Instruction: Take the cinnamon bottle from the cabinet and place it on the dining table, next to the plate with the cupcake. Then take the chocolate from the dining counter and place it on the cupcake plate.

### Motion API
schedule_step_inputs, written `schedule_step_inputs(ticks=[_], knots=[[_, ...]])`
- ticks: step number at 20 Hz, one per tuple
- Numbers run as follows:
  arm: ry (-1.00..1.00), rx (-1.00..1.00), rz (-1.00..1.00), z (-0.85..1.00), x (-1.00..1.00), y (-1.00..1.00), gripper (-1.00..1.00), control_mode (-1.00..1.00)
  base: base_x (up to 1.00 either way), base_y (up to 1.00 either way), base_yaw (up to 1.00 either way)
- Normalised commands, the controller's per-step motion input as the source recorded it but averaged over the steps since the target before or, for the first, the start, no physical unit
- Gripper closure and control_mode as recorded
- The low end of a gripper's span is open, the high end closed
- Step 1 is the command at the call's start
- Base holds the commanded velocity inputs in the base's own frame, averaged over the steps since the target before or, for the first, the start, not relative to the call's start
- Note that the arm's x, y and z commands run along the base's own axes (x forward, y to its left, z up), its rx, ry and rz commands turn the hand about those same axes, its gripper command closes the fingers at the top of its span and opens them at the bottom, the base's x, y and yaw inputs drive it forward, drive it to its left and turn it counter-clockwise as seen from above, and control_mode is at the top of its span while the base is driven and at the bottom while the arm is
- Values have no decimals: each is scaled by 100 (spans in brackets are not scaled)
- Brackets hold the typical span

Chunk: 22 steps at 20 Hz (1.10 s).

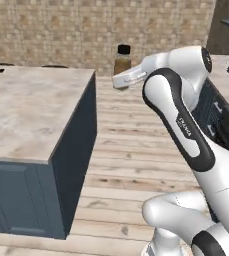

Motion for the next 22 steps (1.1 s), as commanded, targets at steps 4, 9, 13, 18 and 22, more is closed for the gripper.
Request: schedule_step_inputs(ticks=[4, 9, 13, 18, 22], knots=[[0, 0, 0, 0, 0, 0, 100, 100, 13, 7, 86], [0, 0, 0, 0, 0, 0, 100, 100, 84, 26, 7], [0, 0, 0, 0, 0, 0, 100, 100, 91, -13, 0], [0, 0, 0, 0, 0, 0, 100, 100, 91, -24, 1], [0, 0, 0, 0, 0, 0, 100, 100, 91, -24, 1]])
